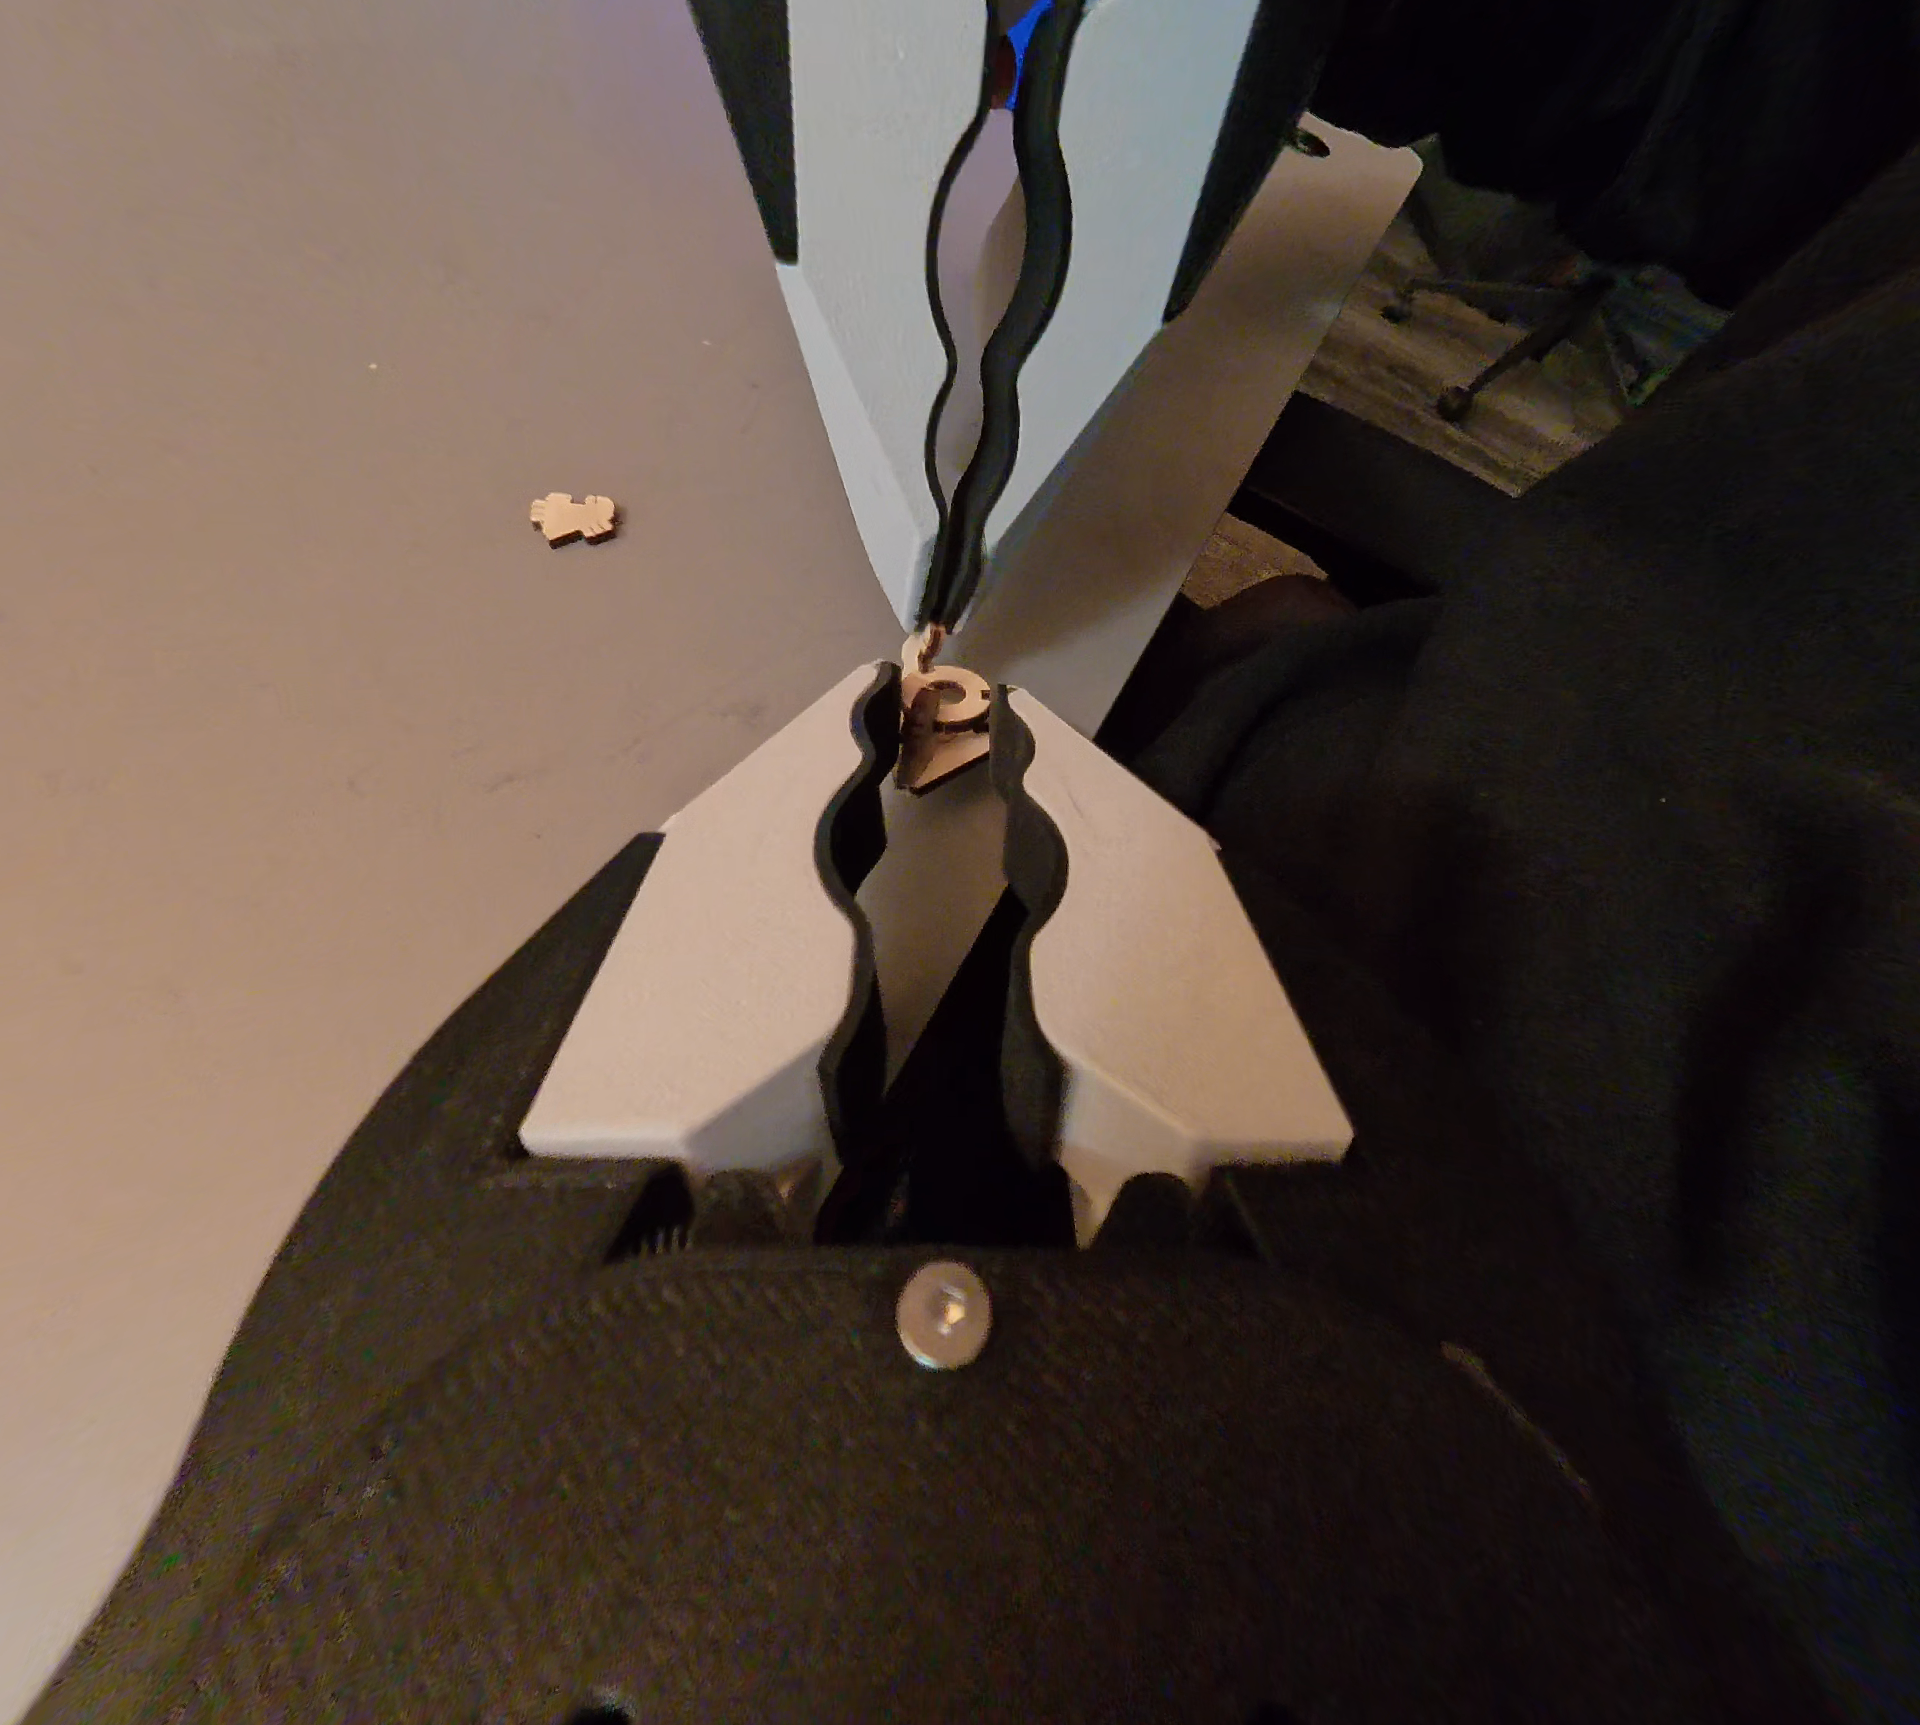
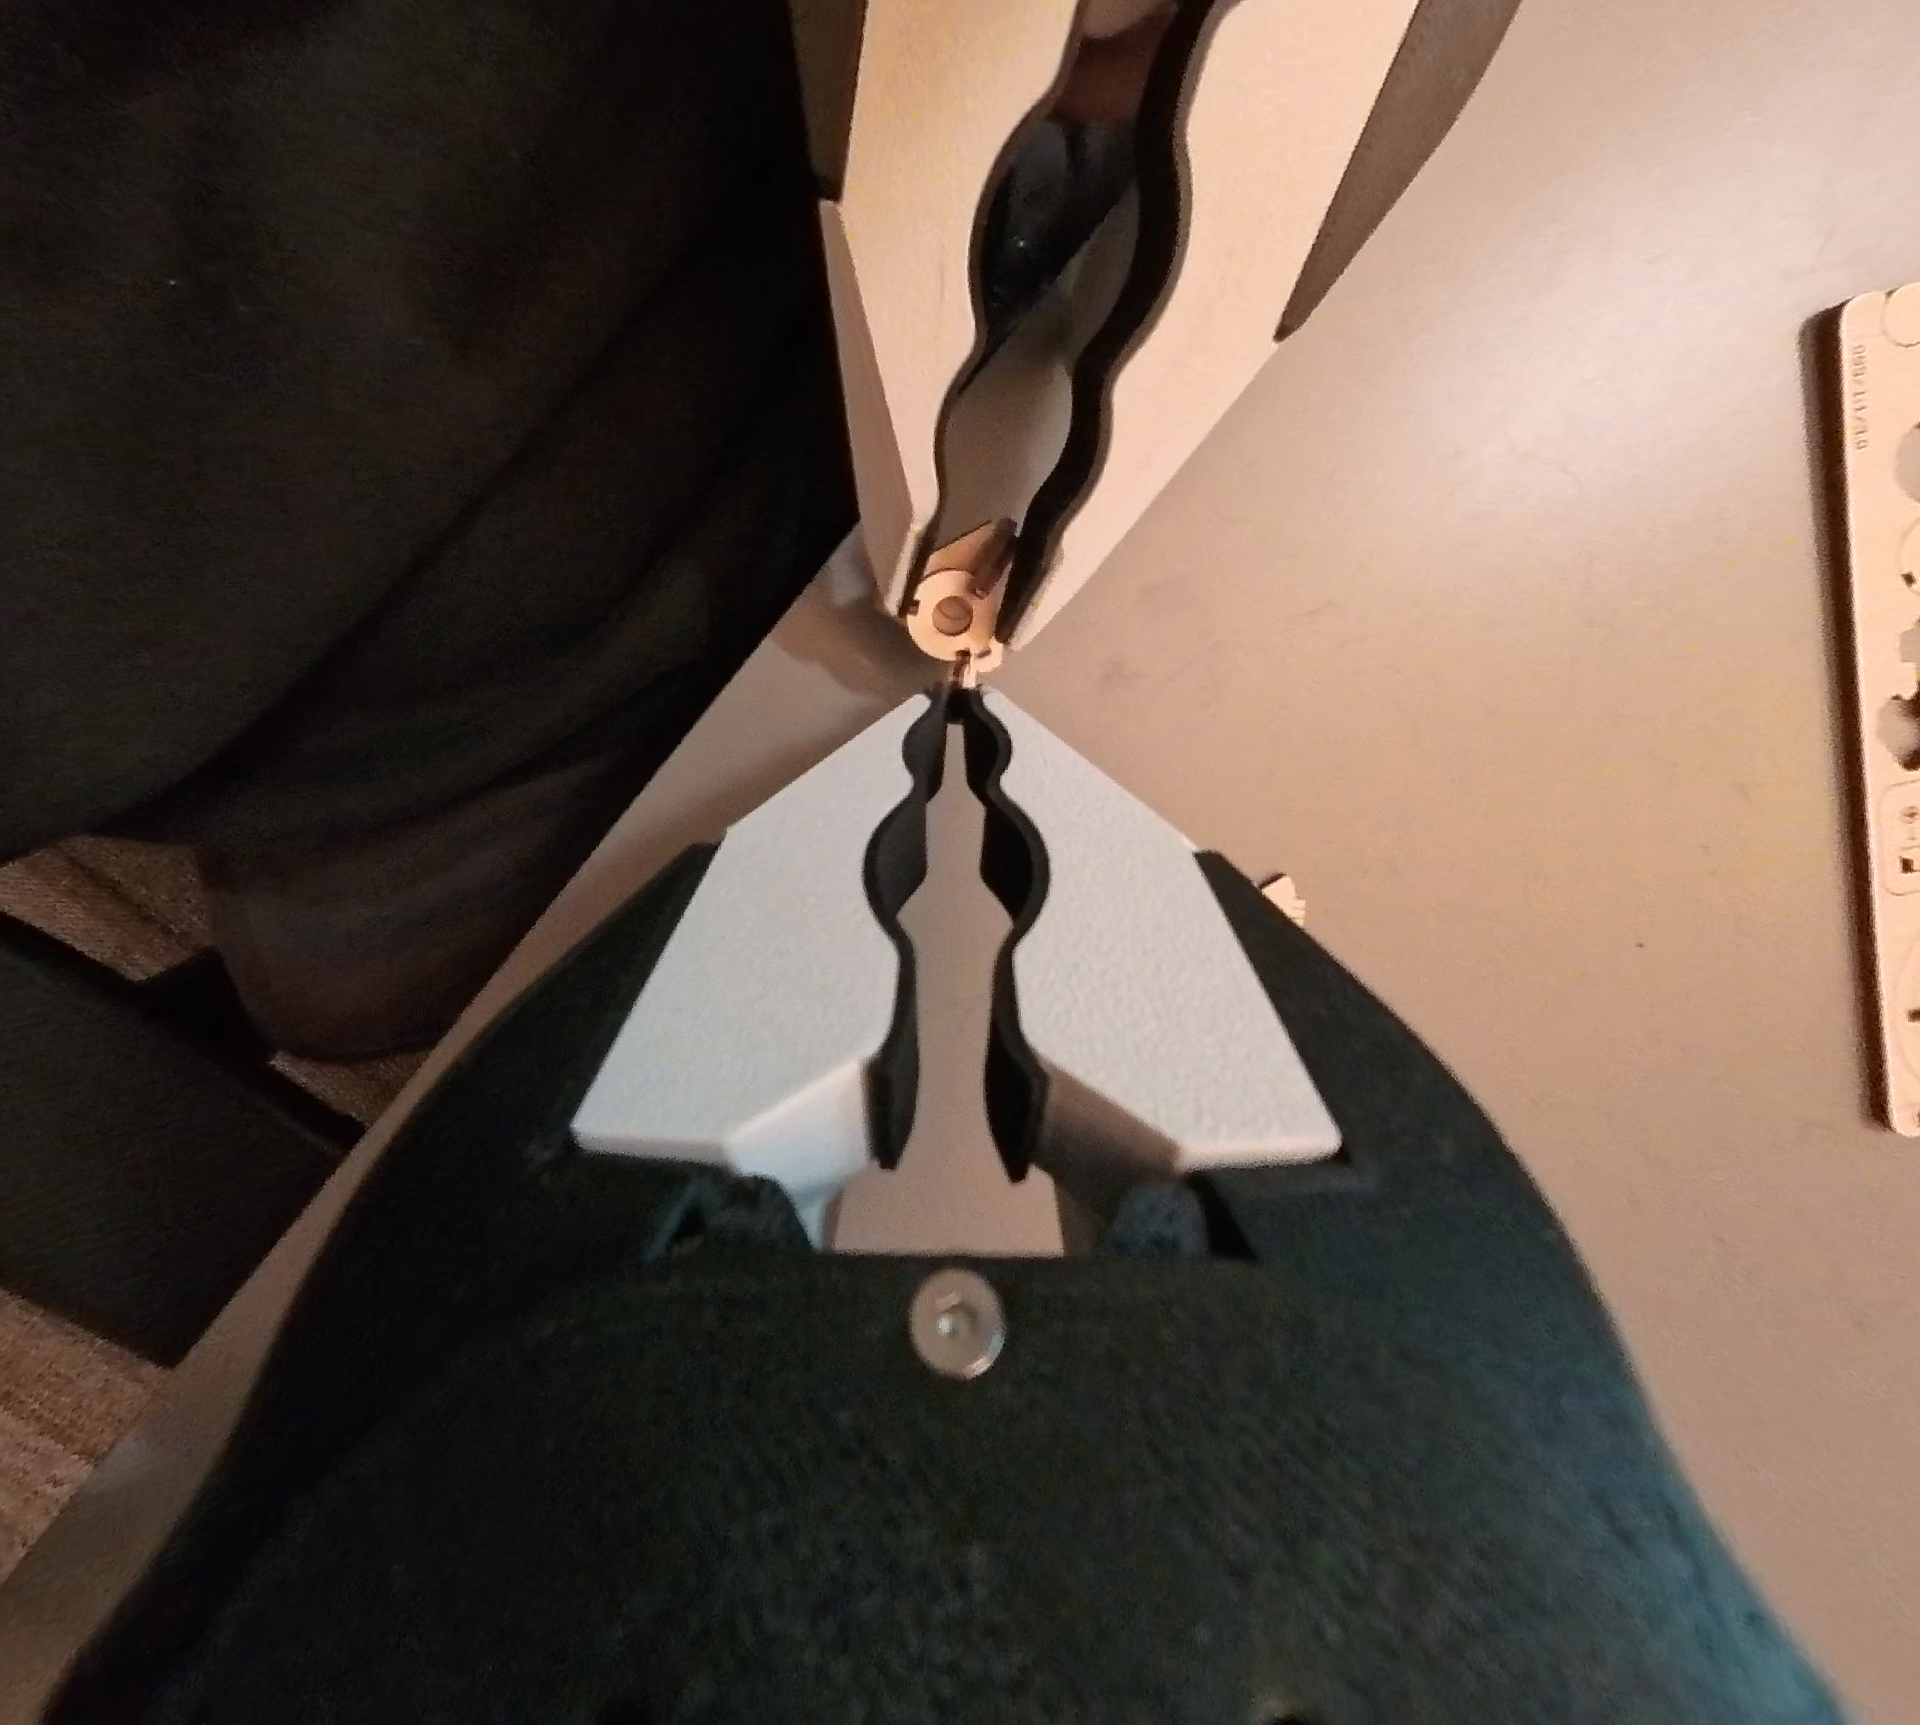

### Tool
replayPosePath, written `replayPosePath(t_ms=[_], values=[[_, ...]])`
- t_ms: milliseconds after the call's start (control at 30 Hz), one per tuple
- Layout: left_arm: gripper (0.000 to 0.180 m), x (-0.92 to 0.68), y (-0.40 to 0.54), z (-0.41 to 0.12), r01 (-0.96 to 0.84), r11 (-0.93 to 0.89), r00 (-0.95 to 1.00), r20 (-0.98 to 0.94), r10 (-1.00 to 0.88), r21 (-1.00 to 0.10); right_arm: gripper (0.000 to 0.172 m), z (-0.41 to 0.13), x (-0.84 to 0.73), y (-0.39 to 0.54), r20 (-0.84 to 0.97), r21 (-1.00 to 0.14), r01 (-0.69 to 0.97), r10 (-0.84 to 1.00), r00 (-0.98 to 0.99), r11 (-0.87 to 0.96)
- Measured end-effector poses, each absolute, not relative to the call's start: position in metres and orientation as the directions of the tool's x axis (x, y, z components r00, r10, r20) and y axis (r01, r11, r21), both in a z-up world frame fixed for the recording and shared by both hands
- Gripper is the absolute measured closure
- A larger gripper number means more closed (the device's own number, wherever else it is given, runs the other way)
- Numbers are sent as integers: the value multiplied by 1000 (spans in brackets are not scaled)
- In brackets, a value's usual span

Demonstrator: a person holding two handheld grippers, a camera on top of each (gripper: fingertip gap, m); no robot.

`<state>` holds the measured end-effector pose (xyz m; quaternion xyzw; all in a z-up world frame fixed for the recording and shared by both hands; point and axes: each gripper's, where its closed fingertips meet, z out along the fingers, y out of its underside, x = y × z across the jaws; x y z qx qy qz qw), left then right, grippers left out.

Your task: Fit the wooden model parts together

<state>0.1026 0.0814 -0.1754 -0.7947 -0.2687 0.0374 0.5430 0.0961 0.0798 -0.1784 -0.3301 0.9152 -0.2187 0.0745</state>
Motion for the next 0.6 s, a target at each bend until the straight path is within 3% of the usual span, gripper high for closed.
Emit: replayPosePath(t_ms=[267,467,600], values=[[168,102,76,-178,443,-273,828,273,489,-854,171,-186,94,80,13,-426,-564,-618,-786,707],[167,101,74,-180,455,-288,815,264,516,-842,171,-185,95,78,-36,-472,-456,-533,-846,755],[154,103,73,-180,465,-293,810,268,522,-835,171,-187,99,81,-38,-471,-417,-490,-871,777]])
